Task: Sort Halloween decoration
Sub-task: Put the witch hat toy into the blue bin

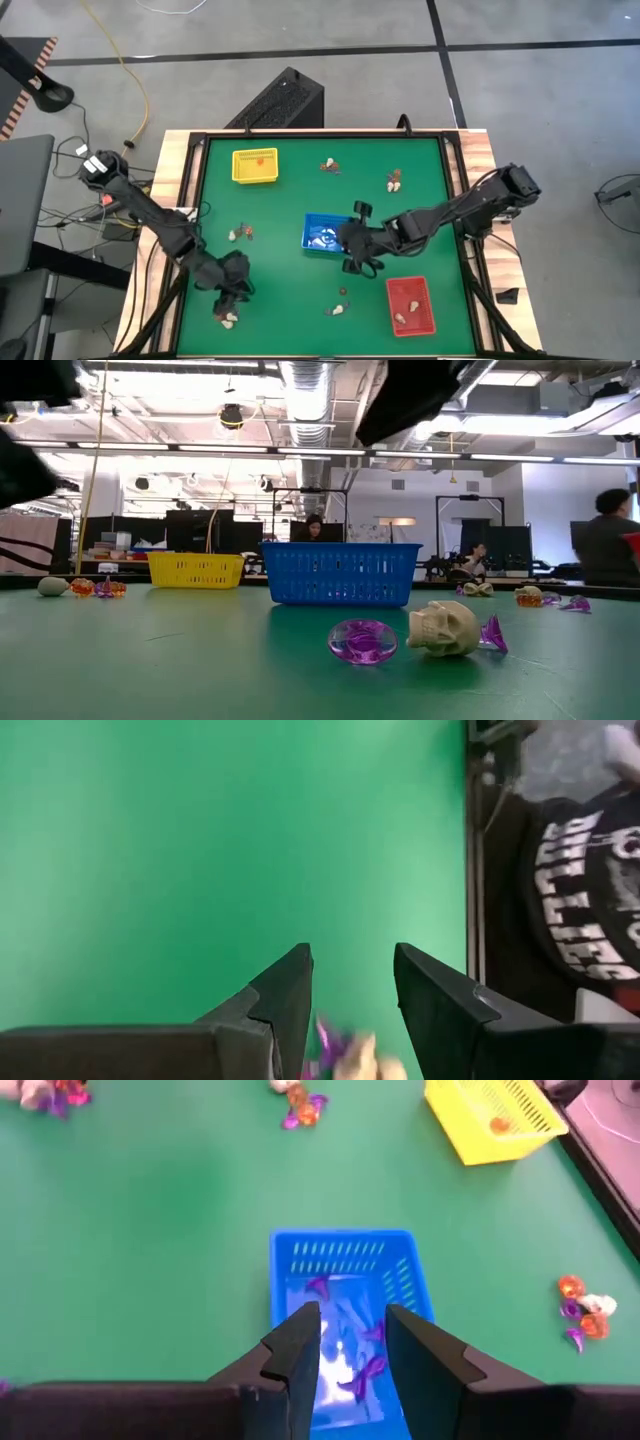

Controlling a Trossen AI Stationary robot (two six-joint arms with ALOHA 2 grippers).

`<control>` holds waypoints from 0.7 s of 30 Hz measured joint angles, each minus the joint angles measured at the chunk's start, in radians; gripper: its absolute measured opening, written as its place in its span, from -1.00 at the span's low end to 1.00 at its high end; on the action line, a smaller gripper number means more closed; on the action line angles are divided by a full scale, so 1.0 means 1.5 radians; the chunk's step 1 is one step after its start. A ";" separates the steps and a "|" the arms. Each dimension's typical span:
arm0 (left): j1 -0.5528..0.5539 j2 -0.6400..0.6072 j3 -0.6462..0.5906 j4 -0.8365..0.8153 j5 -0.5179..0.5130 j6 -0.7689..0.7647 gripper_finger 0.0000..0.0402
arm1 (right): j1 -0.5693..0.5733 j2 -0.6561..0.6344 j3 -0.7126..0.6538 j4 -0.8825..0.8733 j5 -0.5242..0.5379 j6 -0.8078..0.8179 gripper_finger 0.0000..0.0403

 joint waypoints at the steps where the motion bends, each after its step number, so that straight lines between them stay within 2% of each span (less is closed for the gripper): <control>1: -0.019 0.000 0.000 -0.008 -0.009 -0.022 -0.34 | -0.009 0.000 0.000 0.003 -0.009 0.000 -0.28; 5: -0.083 0.000 0.000 -0.037 -0.047 -0.093 -0.34 | -0.039 0.000 0.000 0.007 -0.024 0.000 -0.28; 10: -0.132 0.000 0.000 -0.072 -0.084 -0.132 -0.34 | -0.070 0.000 0.000 0.023 -0.028 0.000 -0.29; 16: -0.179 0.021 0.000 -0.078 -0.128 -0.113 -0.34 | -0.095 0.000 0.000 0.053 -0.035 -0.003 -0.29; 21: -0.190 0.062 0.000 -0.073 -0.168 -0.077 -0.34 | -0.108 0.000 0.000 0.072 -0.048 -0.005 -0.29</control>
